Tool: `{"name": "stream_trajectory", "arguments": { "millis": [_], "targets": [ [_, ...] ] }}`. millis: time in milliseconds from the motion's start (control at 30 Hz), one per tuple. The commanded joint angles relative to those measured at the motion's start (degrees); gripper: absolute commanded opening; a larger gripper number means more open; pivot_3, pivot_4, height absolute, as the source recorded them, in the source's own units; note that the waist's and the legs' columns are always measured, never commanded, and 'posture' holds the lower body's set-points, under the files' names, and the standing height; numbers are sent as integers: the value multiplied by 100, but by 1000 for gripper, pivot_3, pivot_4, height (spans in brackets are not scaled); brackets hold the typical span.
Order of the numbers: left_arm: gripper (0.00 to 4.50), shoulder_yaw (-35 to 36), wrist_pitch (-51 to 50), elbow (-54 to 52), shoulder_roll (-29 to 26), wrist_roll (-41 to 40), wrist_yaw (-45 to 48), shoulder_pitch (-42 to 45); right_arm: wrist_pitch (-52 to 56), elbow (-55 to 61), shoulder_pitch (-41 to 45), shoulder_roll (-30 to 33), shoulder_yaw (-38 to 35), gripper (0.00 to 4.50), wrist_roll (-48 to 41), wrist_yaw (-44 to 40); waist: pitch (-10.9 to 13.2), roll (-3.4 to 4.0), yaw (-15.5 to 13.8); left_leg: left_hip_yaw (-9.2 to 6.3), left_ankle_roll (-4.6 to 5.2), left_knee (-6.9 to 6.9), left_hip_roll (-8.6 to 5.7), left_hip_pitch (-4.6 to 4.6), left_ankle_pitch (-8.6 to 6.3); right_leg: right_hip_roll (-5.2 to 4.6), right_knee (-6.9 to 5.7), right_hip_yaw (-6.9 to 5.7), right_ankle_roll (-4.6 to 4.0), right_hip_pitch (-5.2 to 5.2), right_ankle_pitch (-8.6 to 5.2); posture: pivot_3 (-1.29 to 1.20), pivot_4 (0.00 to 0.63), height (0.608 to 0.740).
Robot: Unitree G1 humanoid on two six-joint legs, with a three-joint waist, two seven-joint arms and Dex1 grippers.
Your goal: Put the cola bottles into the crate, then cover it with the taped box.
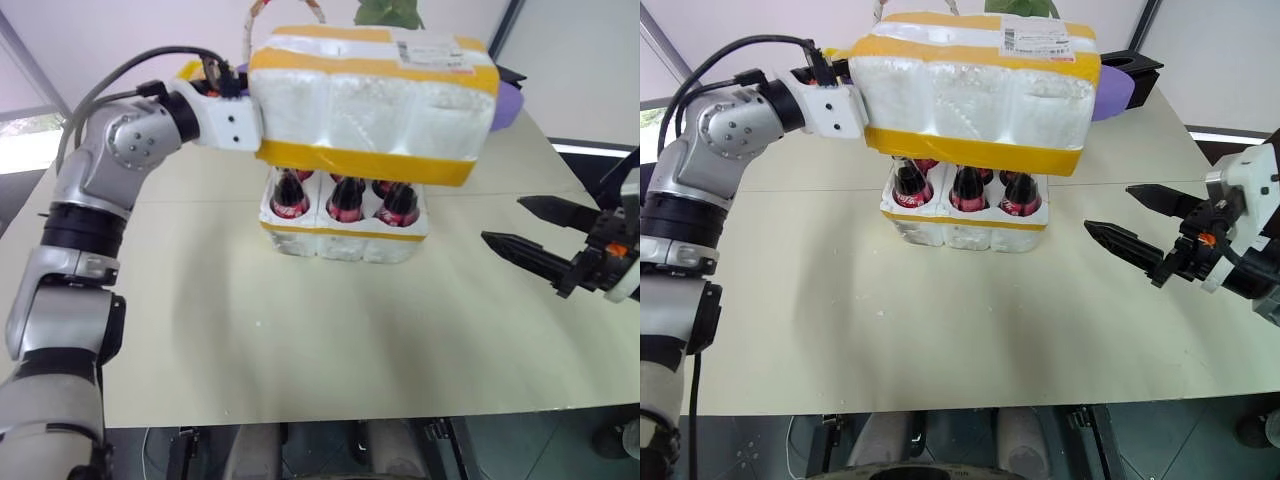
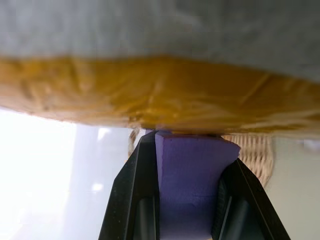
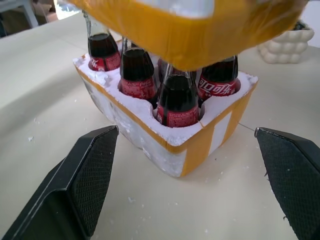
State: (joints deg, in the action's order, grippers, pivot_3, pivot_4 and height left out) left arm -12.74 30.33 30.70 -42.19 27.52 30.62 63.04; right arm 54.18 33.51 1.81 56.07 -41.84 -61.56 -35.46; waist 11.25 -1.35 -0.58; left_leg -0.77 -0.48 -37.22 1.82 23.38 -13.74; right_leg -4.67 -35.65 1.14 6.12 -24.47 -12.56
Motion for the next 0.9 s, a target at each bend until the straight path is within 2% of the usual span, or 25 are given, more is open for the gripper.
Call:
{"name": "stream_trajectory", "arguments": {
  "millis": [33,233,900],
  "targets": [
    [578,-132,-96,-204,-102,436,-236,-73,-72,73,81,24,-131,4500,-149,108,0,0,-6,0,0,-1,0,-1,0,0,0,0,0,2,0,0,150,740],
    [578,-134,-307,-496,-78,356,-8,-268,-119,0,235,31,23,4500,-187,222,-2,3,4,0,0,-2,0,-2,0,0,0,0,0,3,0,0,150,740],
    [578,190,-1350,-2318,-700,137,907,-1138,-354,-244,434,42,390,4500,-24,88,-5,7,32,0,1,-3,1,-5,0,3,-7,3,0,4,-1,0,150,740]
  ]
}}
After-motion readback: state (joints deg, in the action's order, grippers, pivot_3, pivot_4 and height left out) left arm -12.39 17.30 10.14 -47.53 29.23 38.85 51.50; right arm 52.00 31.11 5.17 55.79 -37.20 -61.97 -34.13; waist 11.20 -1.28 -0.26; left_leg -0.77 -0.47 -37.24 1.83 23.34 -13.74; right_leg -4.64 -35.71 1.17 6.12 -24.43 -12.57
